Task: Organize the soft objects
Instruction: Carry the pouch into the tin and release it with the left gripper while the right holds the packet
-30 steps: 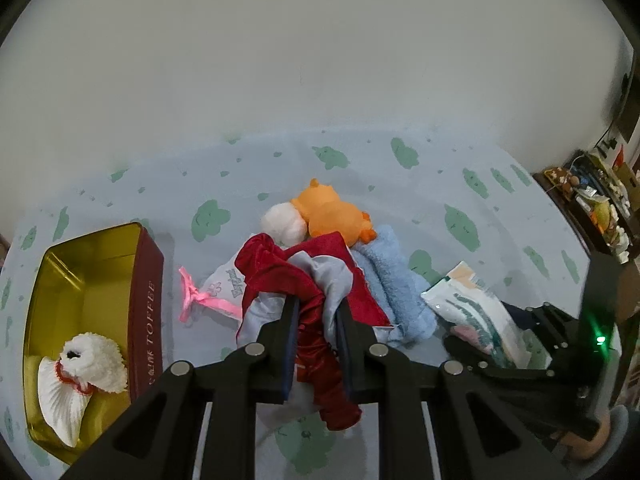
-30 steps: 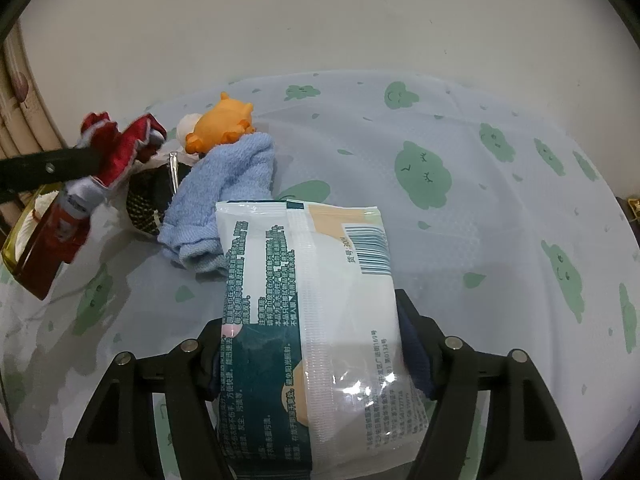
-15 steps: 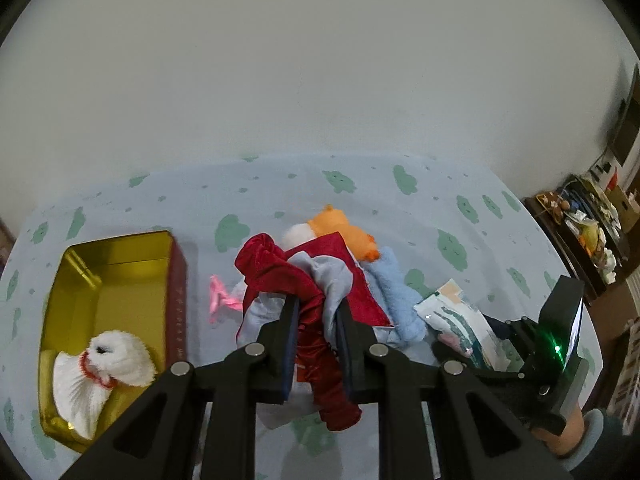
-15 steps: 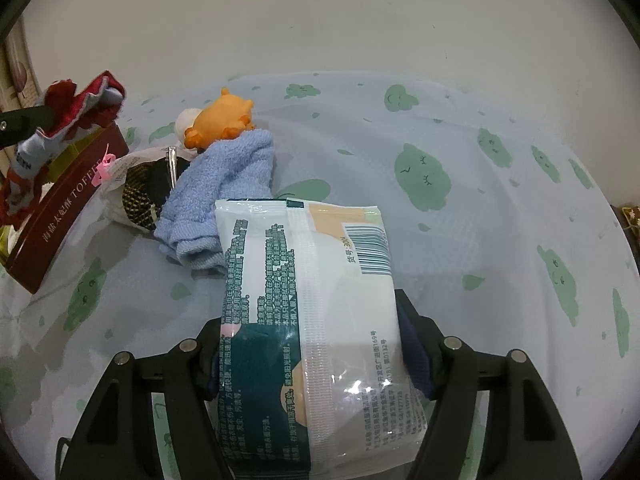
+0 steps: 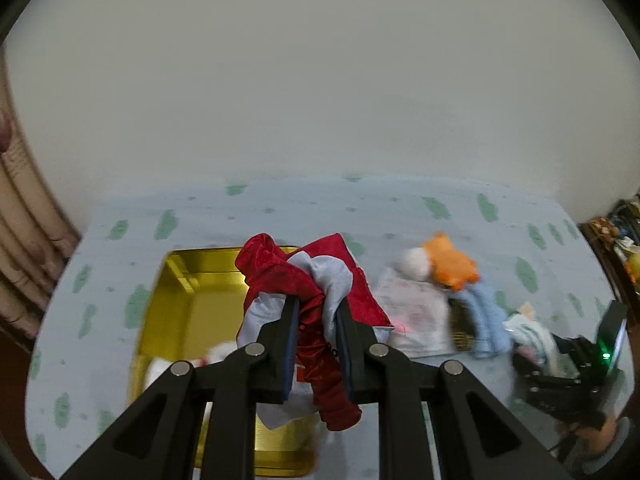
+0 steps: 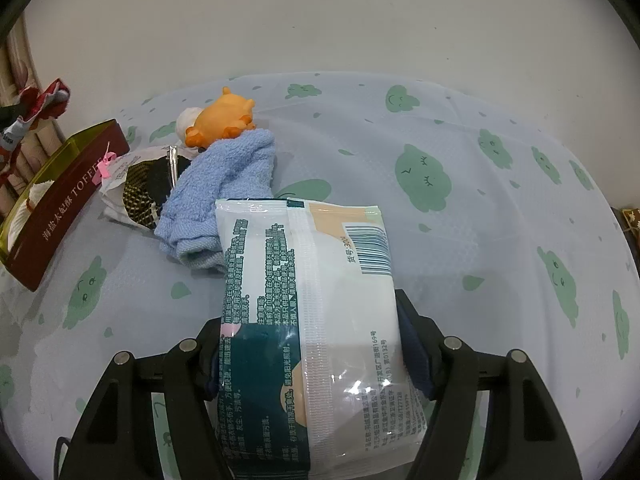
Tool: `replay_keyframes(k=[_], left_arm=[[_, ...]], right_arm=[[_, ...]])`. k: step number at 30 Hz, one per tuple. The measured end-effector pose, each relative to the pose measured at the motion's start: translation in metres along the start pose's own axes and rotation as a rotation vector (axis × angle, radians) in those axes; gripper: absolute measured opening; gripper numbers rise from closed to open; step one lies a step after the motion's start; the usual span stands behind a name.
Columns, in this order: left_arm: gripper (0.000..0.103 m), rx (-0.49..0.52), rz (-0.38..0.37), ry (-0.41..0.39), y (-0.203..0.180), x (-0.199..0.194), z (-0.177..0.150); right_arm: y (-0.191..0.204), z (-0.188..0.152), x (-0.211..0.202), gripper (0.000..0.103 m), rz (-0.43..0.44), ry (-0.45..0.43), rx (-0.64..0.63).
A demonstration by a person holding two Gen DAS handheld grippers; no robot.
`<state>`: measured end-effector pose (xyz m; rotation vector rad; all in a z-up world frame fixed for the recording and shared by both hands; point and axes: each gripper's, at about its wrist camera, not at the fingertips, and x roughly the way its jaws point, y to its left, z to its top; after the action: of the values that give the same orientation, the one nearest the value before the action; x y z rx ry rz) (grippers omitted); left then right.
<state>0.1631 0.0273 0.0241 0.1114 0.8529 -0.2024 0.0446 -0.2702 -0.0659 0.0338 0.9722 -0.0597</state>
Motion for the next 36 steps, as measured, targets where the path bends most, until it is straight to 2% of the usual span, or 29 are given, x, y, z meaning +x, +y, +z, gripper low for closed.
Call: replay_keyframes(k=[7,14,24,30,34,36], left_arm=[[0.018,-0.042,0.092,0.019,0.049,0.012,-0.001],[0.018,-0.057,0.16,0.075,0.082,0.047,-0.001],[0.019,-0.096,0.194,0.182,0.111,0.095,-0.007],[0.023,-0.087,0.213,0.235,0.114,0.111,-0.015],[0.038,-0.075,0.227,0.254,0.113,0.111,-0.015],[0.039,-0.069,0.227,0.258,0.111,0.109,-0.014]], right_arm=[[0.001,0.0,0.0,0.067,0.0,0.0,-0.001],[0.001,0.001,0.0,0.067,-0.001,0.0,-0.001],[0.001,0.0,0.0,0.068,-0.001,-0.001,-0.001],[0.001,0.0,-0.001,0.068,0.001,-0.001,-0.001],[0.002,0.0,-0.001,0.069,0.0,-0.001,-0.001],[0.001,0.0,-0.001,0.069,0.0,-0.001,-0.001]])
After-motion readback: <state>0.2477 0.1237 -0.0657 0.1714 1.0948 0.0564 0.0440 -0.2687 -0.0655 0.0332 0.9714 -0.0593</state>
